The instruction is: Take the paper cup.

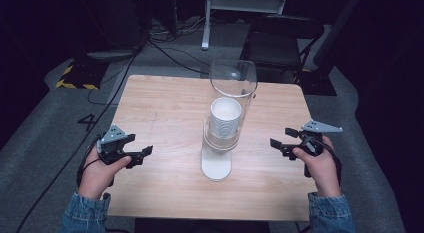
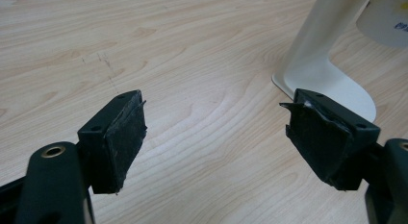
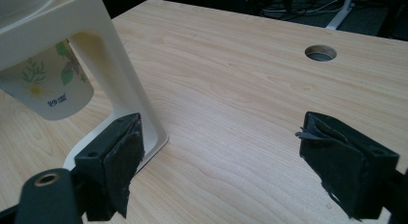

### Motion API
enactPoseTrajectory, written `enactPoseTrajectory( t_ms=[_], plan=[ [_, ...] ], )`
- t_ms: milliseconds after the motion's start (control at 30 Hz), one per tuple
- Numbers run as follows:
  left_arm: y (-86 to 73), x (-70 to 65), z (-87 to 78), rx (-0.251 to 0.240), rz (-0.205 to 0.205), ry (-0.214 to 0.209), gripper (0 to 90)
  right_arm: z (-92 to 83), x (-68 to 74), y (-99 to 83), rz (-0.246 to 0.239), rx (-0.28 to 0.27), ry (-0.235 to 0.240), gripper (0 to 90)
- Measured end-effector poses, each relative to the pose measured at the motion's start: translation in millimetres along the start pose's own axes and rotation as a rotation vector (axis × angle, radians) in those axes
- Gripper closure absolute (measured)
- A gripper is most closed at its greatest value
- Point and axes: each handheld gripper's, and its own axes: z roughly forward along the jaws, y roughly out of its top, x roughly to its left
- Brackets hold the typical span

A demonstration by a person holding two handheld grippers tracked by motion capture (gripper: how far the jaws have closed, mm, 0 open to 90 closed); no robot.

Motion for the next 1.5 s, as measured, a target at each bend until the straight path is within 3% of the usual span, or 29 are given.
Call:
enactPoseTrajectory(
  t_ms=[300, 367, 467, 667, 767, 800, 1033, 1133, 1500],
  plan=[
    [1.5, 2.7, 1.1, -0.012, -0.009, -0.001, 22.1, -1.5, 2.6, -1.3, -0.027, -0.003, -0.034, 20.9],
    [1.4, 3.5, 0.3, -0.019, -0.016, 0.005, 22.0, -1.2, 3.1, -0.9, -0.01, -0.031, -0.064, 21.2],
    [2.4, 2.6, -0.3, -0.027, -0.016, -0.003, 22.0, -3.1, 4.1, -0.2, 0.006, -0.059, -0.068, 21.4],
    [2.3, 1.5, 0.3, -0.024, -0.024, -0.013, 22.6, -3.2, 11.5, 0.0, 0.006, -0.061, -0.088, 25.8],
    [2.2, 1.6, 0.3, -0.024, -0.033, -0.015, 23.1, 2.3, 21.6, 1.9, 0.0, -0.077, -0.059, 26.1],
    [2.3, 1.7, 0.2, -0.023, -0.034, -0.017, 23.2, 7.3, 30.3, 3.7, -0.023, -0.071, -0.028, 26.1],
    [2.0, 1.5, 1.7, -0.018, -0.03, -0.02, 23.5, 21.6, 47.4, 3.1, -0.051, -0.054, -0.011, 24.5],
    [1.9, 0.4, 3.2, -0.015, -0.026, -0.023, 23.5, 30.5, 61.1, 2.6, -0.058, -0.044, 0.054, 22.3],
    [-0.8, -1.4, 11.0, -0.008, -0.038, -0.051, 23.5, 52.1, 89.9, 4.7, -0.115, -0.039, 0.169, 17.9]
  ],
)
